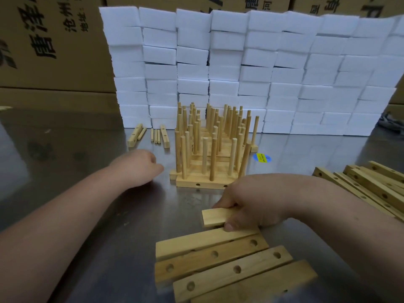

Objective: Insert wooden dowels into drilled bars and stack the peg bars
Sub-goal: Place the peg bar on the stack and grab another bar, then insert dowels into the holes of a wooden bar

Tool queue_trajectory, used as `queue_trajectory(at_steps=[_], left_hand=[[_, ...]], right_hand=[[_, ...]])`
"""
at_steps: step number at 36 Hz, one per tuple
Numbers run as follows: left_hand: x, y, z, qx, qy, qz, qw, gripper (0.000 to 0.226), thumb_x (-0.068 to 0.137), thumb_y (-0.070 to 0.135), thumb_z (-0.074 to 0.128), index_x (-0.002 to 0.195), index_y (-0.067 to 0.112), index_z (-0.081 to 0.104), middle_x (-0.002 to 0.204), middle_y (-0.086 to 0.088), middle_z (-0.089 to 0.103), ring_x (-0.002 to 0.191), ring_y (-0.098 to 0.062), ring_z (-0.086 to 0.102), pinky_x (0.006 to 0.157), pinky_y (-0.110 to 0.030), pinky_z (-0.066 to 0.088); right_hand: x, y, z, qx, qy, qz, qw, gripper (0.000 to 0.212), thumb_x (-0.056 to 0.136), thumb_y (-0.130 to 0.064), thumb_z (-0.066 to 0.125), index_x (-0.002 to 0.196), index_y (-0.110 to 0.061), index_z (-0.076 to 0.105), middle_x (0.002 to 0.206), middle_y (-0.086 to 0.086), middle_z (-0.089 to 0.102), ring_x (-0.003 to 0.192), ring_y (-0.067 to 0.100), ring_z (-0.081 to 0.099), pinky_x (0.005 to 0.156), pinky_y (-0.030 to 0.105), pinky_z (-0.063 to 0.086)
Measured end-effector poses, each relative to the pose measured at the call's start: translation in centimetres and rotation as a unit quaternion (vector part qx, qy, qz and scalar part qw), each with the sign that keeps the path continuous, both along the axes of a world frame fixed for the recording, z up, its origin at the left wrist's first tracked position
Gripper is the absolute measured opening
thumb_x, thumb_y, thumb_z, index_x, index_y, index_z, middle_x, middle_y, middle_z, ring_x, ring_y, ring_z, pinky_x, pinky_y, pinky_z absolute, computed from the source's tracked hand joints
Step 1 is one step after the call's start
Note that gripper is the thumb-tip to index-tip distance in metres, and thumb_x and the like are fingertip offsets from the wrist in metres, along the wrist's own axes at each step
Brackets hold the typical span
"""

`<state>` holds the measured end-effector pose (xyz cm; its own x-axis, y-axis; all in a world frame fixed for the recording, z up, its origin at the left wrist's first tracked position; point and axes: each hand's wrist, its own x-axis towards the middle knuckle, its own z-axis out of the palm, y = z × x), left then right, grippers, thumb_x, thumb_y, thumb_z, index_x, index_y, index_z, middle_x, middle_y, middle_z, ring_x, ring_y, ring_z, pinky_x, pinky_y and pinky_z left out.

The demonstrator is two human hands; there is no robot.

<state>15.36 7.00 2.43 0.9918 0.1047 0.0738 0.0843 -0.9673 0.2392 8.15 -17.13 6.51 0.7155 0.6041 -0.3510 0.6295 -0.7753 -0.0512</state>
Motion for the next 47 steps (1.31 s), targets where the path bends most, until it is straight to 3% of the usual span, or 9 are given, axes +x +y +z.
queue_trajectory(at_steps=[4, 9, 17, 21, 26, 36, 41, 45, 47], left_hand=[[0.5, 0.9, -1.0, -0.010, -0.080, 0.073, 0.994, 0.021, 0.087, 0.035, 0.046, 0.088, 0.020, 0.061, 0.084, 0.000, 0.056, 0.076, -0.017, 0.052, 0.056, -0.028, 0.037], [1.1, 1.6, -2.3, 0.016, -0.072, 0.056, 0.996, 0.047, 0.090, 0.036, 0.045, 0.135, 0.020, 0.044, 0.139, -0.007, 0.040, 0.124, -0.029, 0.038, 0.098, -0.040, 0.036], [2.3, 1.3, -2.1, 0.047, -0.045, 0.036, 0.997, 0.030, 0.091, 0.037, 0.043, 0.111, 0.022, 0.060, 0.099, -0.001, 0.052, 0.086, -0.018, 0.047, 0.067, -0.029, 0.040], [3.8, 1.1, -1.6, 0.073, -0.062, 0.067, 0.993, 0.027, 0.092, 0.031, 0.040, 0.110, 0.019, 0.056, 0.092, -0.002, 0.050, 0.080, -0.019, 0.045, 0.059, -0.029, 0.036], [6.5, 1.6, -1.5, 0.062, -0.067, 0.054, 0.994, 0.046, 0.091, 0.017, 0.037, 0.137, 0.022, 0.032, 0.125, -0.011, 0.051, 0.105, -0.031, 0.050, 0.070, -0.034, 0.040], [10.8, -1.2, -1.6, 0.006, -0.020, -0.023, 1.000, 0.070, 0.090, 0.037, 0.047, 0.148, 0.022, 0.012, 0.157, -0.004, -0.003, 0.142, -0.027, 0.004, 0.113, -0.046, 0.015], [12.0, -1.0, -1.5, -0.063, 0.013, -0.026, 0.998, 0.061, 0.084, 0.031, 0.057, 0.132, -0.002, 0.040, 0.142, -0.020, 0.036, 0.128, -0.035, 0.037, 0.104, -0.050, 0.032], [11.7, -0.8, -1.8, -0.189, -0.041, 0.004, 0.981, 0.058, 0.095, 0.035, 0.036, 0.146, 0.019, 0.014, 0.128, -0.009, 0.049, 0.114, -0.031, 0.050, 0.098, -0.048, 0.039], [11.9, -0.6, -1.8, -0.182, -0.090, 0.017, 0.979, 0.045, 0.095, 0.030, 0.035, 0.138, 0.019, 0.026, 0.127, -0.010, 0.050, 0.109, -0.031, 0.051, 0.094, -0.048, 0.041]], right_hand=[[-0.2, -0.1, 0.7, -0.004, -0.048, 0.003, 0.999, 0.035, 0.093, -0.041, 0.048, 0.126, -0.031, 0.054, 0.107, -0.006, 0.061, 0.093, 0.012, 0.053, 0.071, 0.028, 0.040], [0.0, -0.4, 1.2, 0.026, -0.096, -0.015, 0.995, 0.050, 0.098, -0.042, 0.036, 0.145, -0.035, 0.022, 0.124, -0.002, 0.054, 0.097, 0.014, 0.047, 0.078, 0.026, 0.032], [-0.2, 0.0, 1.5, 0.105, -0.095, -0.021, 0.990, 0.049, 0.100, -0.038, 0.025, 0.147, -0.040, 0.011, 0.135, -0.004, 0.051, 0.121, 0.018, 0.046, 0.091, 0.029, 0.035], [-0.7, 0.1, 2.1, 0.181, -0.100, -0.023, 0.978, 0.046, 0.100, -0.038, 0.027, 0.144, -0.046, 0.017, 0.124, -0.009, 0.057, 0.114, 0.014, 0.050, 0.084, 0.028, 0.036], [-0.6, -0.1, 2.4, 0.235, -0.099, -0.027, 0.967, 0.043, 0.099, -0.037, 0.029, 0.140, -0.049, 0.027, 0.094, -0.011, 0.063, 0.075, 0.004, 0.056, 0.072, 0.026, 0.044], [-0.5, -0.5, 2.9, 0.393, -0.083, -0.056, 0.914, 0.036, 0.098, -0.030, 0.034, 0.127, -0.048, 0.047, 0.080, -0.014, 0.059, 0.065, 0.005, 0.057, 0.060, 0.022, 0.047], [-0.6, -0.6, 3.1, 0.381, -0.086, -0.052, 0.919, 0.036, 0.098, -0.030, 0.034, 0.128, -0.045, 0.048, 0.079, -0.017, 0.058, 0.066, -0.002, 0.054, 0.067, 0.025, 0.048], [-0.8, -0.5, 3.2, 0.377, -0.084, -0.051, 0.921, 0.035, 0.098, -0.028, 0.034, 0.127, -0.040, 0.050, 0.078, -0.015, 0.058, 0.067, -0.001, 0.053, 0.068, 0.026, 0.046], [-0.8, -0.5, 3.3, 0.378, -0.084, -0.048, 0.921, 0.035, 0.098, -0.028, 0.034, 0.127, -0.040, 0.050, 0.078, -0.014, 0.058, 0.067, 0.000, 0.054, 0.067, 0.025, 0.046]])
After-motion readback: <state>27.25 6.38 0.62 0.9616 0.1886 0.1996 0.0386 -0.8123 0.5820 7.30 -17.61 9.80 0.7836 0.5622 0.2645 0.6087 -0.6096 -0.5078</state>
